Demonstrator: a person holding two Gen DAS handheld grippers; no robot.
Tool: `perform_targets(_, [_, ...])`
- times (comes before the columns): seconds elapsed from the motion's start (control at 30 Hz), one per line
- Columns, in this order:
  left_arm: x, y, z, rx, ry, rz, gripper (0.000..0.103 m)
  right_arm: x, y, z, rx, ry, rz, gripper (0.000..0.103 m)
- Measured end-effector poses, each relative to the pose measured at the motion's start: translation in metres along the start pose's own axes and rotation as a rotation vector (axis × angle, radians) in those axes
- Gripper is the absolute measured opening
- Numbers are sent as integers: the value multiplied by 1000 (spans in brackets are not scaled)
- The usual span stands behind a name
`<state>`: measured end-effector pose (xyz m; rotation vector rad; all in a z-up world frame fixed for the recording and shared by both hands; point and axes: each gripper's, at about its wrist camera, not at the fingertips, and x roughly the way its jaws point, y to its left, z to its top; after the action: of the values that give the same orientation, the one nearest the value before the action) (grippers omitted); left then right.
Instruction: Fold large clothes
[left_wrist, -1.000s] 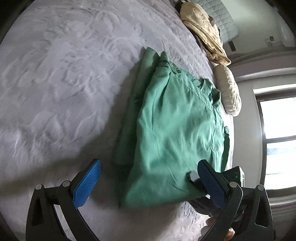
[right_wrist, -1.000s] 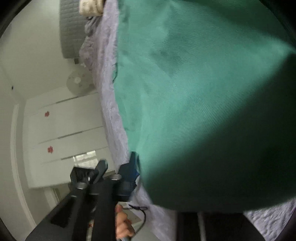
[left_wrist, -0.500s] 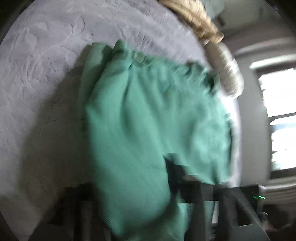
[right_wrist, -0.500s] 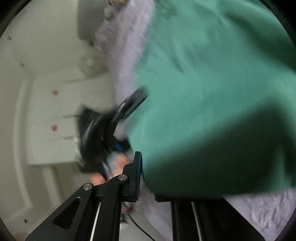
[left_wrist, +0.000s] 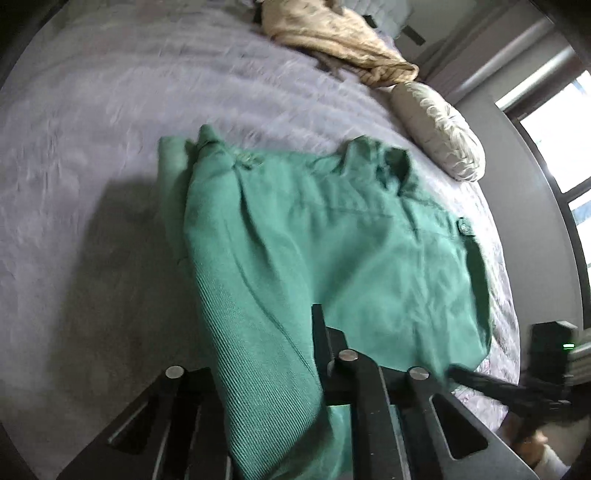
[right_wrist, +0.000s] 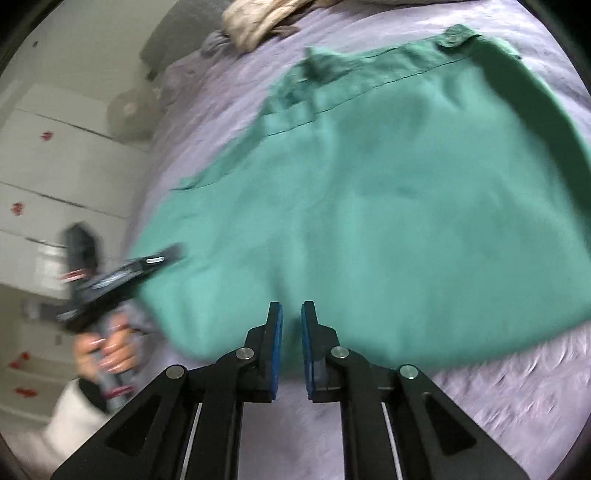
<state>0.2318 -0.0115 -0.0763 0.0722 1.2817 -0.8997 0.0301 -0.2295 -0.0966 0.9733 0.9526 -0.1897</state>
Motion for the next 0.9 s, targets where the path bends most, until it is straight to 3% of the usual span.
perform_targets(0.1, [-12, -33, 9, 50, -32, -7, 14, 37, -15, -4, 27, 77, -43, 7])
perform_targets(0.23, [-18, -101, 23, 174, -58, -7, 14, 52, -22, -10, 34, 53, -29, 7])
perform_targets(0.4, [-1, -203, 21, 397, -66, 12, 14, 28, -49, -16, 134, 29, 157, 7])
perform_targets(0.5, [30, -261, 14, 501, -38, 20, 14, -4, -73, -22, 181, -25, 226, 9])
perform_targets(0.67, [108, -329, 1, 558, 55, -3, 14, -47, -132, -37, 294, -73, 290, 11])
perform_targets(0.77, [161, -346, -13, 561, 132, 52, 14, -66, -167, -50, 346, -92, 273, 11])
perform_targets(0.9, [176, -349, -31, 593, 122, 134, 19, -80, -195, -63, 396, -111, 264, 11])
